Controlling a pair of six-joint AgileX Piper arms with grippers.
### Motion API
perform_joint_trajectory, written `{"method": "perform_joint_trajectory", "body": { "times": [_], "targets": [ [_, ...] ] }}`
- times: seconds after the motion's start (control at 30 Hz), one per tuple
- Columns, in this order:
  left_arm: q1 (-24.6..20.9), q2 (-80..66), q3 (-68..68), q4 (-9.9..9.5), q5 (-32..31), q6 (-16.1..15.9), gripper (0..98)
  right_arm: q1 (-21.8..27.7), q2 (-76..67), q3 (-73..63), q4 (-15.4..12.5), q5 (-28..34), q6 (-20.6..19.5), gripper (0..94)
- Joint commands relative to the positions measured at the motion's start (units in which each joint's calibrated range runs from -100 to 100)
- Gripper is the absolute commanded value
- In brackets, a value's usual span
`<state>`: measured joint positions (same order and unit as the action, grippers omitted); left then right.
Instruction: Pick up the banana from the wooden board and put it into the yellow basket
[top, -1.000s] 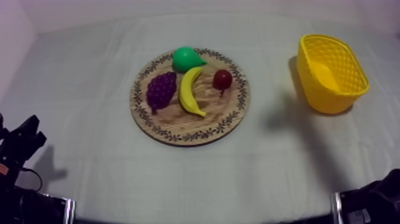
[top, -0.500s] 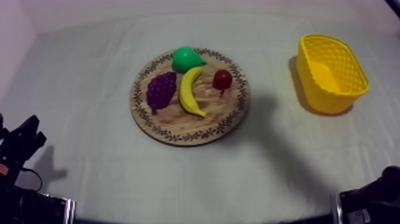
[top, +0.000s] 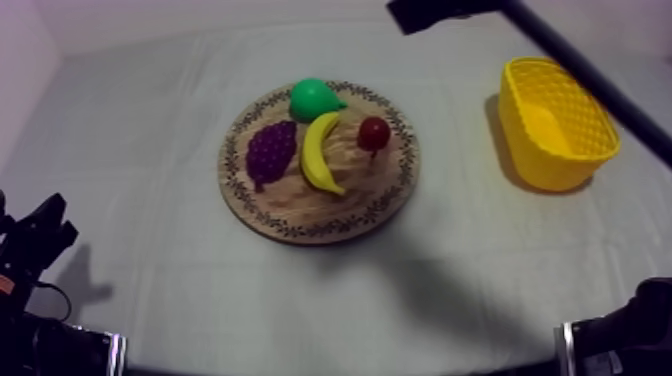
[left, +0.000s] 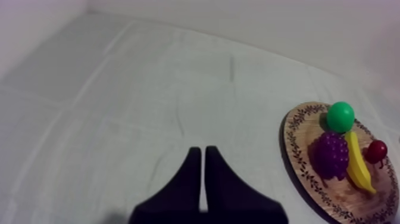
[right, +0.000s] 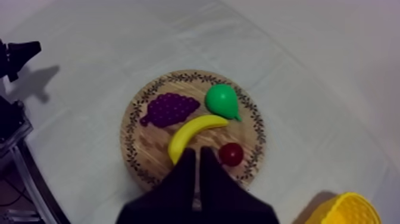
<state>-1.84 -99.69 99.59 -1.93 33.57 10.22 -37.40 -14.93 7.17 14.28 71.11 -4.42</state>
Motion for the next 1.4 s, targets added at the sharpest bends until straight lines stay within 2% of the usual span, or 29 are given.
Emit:
{"method": "perform_joint_trajectory", "body": {
  "times": [0.0,0.27,0.47,0.63,1.0,1.23,1.37],
  "targets": [
    [-0.01,-0.05,-0.04,0.0,-0.02,0.01,0.0,-0.7,2.12,-1.7,0.69,0.97,-1.82,0.6],
    [-0.01,-0.05,-0.04,0.0,-0.02,0.01,0.0,-2.77,10.76,-10.53,2.61,6.7,-7.91,0.6],
    [-0.01,-0.05,-0.04,0.0,-0.02,0.01,0.0,-3.72,16.83,-15.46,5.81,11.12,-13.81,0.6],
    [-0.01,-0.05,-0.04,0.0,-0.02,0.01,0.0,-4.11,20.92,-18.04,6.85,14.39,-15.77,0.6],
    [-0.01,-0.05,-0.04,0.0,-0.02,0.01,0.0,-2.55,25.51,-20.41,5.23,19.26,-16.02,0.3],
    [-0.01,-0.05,-0.04,0.0,-0.02,0.01,0.0,-1.65,27.04,-21.14,2.88,21.34,-16.39,0.3],
    [-0.01,-0.05,-0.04,0.0,-0.02,0.01,0.0,-1.39,27.42,-22.01,1.87,22.58,-16.41,6.7]
  ]
}}
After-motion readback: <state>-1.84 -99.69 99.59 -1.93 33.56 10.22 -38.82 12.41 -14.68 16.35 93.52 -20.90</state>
